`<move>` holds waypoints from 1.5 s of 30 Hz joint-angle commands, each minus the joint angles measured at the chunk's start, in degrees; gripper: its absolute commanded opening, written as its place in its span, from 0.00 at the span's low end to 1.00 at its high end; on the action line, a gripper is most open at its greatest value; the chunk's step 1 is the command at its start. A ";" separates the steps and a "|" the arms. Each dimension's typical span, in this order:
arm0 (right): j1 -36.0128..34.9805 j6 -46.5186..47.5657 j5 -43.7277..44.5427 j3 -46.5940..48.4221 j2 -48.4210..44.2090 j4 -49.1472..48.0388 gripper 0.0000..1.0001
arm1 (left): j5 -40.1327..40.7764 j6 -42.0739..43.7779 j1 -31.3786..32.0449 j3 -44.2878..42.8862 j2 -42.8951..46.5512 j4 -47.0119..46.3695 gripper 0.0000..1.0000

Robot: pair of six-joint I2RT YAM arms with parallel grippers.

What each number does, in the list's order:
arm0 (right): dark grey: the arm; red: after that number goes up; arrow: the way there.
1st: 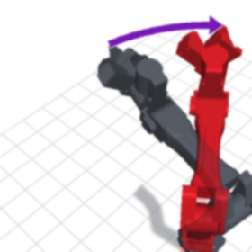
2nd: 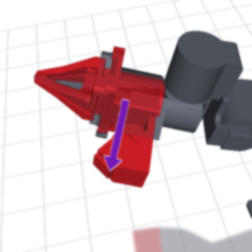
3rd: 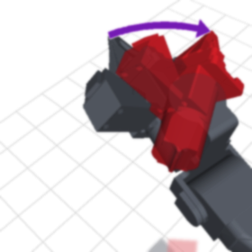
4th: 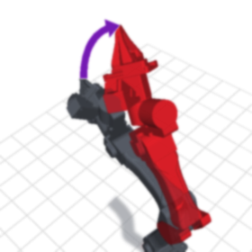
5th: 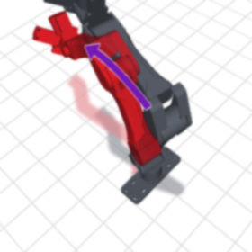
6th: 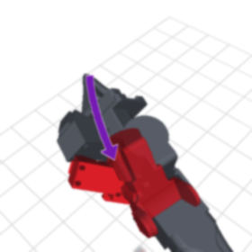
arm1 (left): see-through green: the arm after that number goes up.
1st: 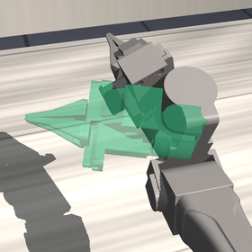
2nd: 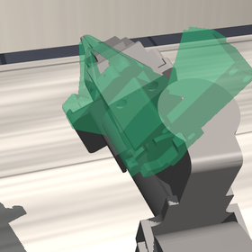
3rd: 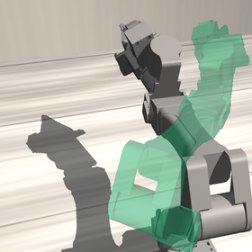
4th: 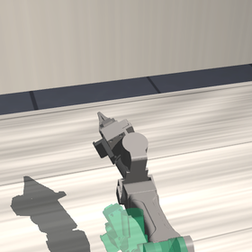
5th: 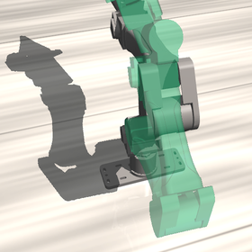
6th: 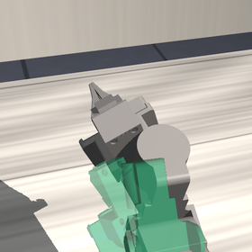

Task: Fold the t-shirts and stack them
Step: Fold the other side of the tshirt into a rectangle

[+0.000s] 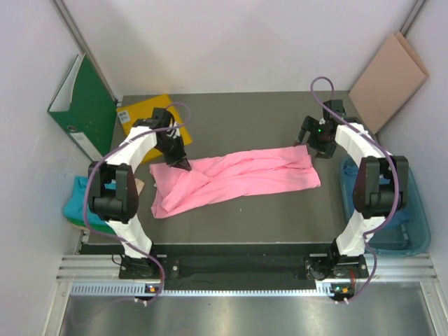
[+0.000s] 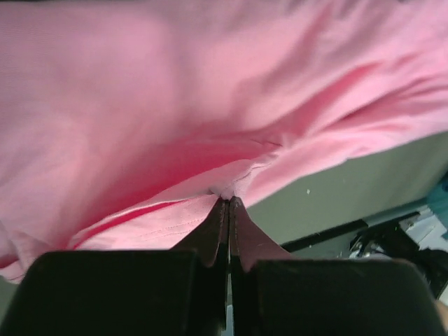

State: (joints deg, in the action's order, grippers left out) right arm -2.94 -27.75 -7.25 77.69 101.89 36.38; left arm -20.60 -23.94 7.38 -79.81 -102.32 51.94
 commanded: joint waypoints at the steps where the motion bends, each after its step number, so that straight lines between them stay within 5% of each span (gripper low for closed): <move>1: -0.66 -0.82 -0.31 0.71 -0.02 -1.66 1.00 | -4.62 3.02 5.44 -2.02 1.95 4.39 0.00; 8: -0.84 -0.82 -0.31 0.97 0.15 -1.49 1.00 | 0.82 6.37 12.04 -2.02 0.55 14.92 0.05; 10: -0.84 -0.73 -0.40 1.15 0.33 -1.58 1.00 | 2.48 5.76 12.13 -1.14 2.20 15.99 0.50; 11: -0.84 -0.82 -0.40 1.06 0.42 -1.66 1.00 | 5.10 5.05 12.13 -0.96 3.35 15.91 0.91; 12: -0.84 -0.82 -0.23 1.15 0.51 -1.75 0.99 | 6.26 4.61 12.14 -0.53 4.66 14.52 0.99; 18: -0.84 -0.29 -0.05 2.90 2.61 -2.10 1.00 | 12.95 3.03 11.08 -3.15 7.32 9.15 0.99; 29: -0.84 3.49 2.50 7.73 8.06 -1.58 1.00 | 22.96 -0.49 0.99 -12.47 -8.41 9.13 0.99; 35: -0.84 5.77 5.04 10.45 10.61 0.00 1.00 | 23.85 -1.11 -6.49 -10.90 -8.51 8.79 0.99; 45: -1.01 8.84 6.63 19.25 20.62 8.61 0.99 | 18.50 -2.33 -7.03 -10.45 -15.79 7.21 0.97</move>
State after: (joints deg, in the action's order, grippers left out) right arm -3.38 -21.52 -2.46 91.92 118.80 39.86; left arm 1.08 -24.53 -0.05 -89.89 -114.37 60.23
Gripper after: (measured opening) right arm 0.996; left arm 0.985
